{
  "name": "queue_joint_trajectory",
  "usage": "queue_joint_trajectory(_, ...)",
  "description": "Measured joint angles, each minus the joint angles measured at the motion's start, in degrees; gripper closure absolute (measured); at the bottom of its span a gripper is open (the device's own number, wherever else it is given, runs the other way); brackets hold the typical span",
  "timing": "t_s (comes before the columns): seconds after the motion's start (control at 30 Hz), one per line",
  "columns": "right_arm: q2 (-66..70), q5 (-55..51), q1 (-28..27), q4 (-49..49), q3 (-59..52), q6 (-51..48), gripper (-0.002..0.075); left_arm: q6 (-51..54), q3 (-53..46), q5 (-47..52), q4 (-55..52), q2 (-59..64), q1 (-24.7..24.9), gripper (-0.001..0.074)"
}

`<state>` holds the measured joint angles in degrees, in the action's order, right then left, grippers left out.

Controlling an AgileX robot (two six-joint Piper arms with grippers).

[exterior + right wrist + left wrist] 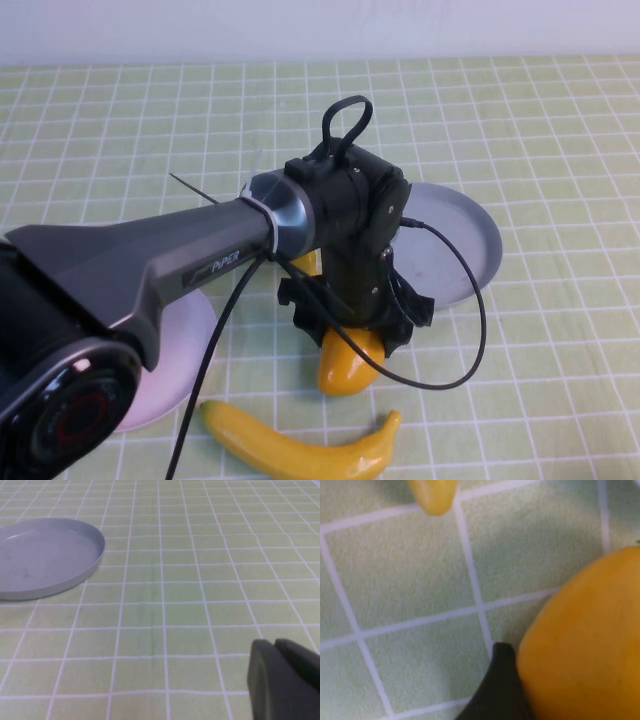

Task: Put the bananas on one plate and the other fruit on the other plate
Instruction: Put one type of fruit in the left plate, then put another type of fruit in the right plate

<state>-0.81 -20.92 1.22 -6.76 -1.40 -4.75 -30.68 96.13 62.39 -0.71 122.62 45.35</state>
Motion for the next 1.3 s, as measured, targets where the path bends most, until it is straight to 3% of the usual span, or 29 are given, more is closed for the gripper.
queue_joint_trajectory(0.37, 0.00, 0.00, 0.00, 0.00, 0.00, 0.00, 0.0743, 6.81, -0.34, 5.67, -5.00, -7.86, -0.84, 0.0203)
queue_joint_trajectory(0.67, 0.00, 0.00, 0.00, 0.00, 0.00, 0.00, 0.0743, 6.81, -16.05, 7.00, -11.52, -19.29, -10.57, 0.0203)
queue_joint_trajectory(0.8, 0.00, 0.00, 0.00, 0.00, 0.00, 0.00, 0.0743, 6.85, -24.05, 1.06, -11.80, -20.66, -13.37, 0.0203)
queue_joint_trajectory(1.07, 0.00, 0.00, 0.00, 0.00, 0.00, 0.00, 0.0743, 8.81, -27.04, -3.39, -11.08, -20.69, -16.58, 0.0203)
queue_joint_trajectory(1.3, 0.00, 0.00, 0.00, 0.00, 0.00, 0.00, 0.0743, 9.03, -27.15, -3.97, -10.82, -20.79, -18.73, 0.0069)
